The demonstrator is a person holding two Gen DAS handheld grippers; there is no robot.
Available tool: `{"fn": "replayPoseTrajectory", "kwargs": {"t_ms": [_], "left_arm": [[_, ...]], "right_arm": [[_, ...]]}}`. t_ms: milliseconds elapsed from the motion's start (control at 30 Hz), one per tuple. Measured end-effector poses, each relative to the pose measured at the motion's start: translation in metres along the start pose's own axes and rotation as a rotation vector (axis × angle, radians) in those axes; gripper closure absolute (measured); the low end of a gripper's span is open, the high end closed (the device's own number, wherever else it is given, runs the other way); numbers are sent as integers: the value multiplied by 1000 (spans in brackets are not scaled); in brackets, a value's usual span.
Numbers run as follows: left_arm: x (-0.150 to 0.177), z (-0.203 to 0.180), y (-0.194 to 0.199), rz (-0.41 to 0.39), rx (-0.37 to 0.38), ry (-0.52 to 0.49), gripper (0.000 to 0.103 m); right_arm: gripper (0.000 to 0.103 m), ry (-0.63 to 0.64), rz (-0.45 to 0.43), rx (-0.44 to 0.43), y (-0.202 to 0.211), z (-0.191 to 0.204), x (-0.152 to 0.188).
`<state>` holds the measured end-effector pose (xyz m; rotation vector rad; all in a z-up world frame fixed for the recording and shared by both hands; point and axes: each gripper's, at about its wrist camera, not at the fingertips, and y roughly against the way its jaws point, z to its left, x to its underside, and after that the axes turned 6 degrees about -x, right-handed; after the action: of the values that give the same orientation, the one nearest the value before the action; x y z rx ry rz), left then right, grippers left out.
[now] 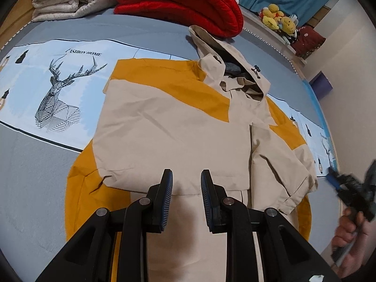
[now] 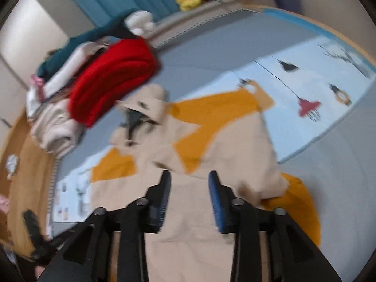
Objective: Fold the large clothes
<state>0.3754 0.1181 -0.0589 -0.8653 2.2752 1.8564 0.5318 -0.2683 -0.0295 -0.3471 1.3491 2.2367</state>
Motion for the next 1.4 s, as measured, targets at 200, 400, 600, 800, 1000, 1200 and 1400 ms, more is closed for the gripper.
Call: {"fn": "replayPoseTrajectory", "kwargs": {"t_ms": [200, 400, 600, 800, 1000, 1200, 1400], "left_arm": [[0, -16, -10, 24, 20, -63, 81], [5, -37, -19, 33, 60, -113, 81], [11, -52, -20, 27, 95, -147, 81], [17, -72, -18, 38, 211, -193, 81], [24, -100, -4, 41, 423, -242, 68], [27, -113, 8, 1, 494, -264, 55], [23, -102, 5, 8, 457, -226, 51]], "right_arm": [[65, 19, 105, 30, -36, -36, -10], [65, 90, 219, -3, -67, -30, -4], [84, 140, 272, -98, -74, -5, 8], [93, 129, 278, -342, -67, 37, 19], [93, 43, 286, -573, -67, 74, 33], [93, 77, 314, -649, -71, 112, 51], [93, 96, 329, -671, -75, 124, 58]]}}
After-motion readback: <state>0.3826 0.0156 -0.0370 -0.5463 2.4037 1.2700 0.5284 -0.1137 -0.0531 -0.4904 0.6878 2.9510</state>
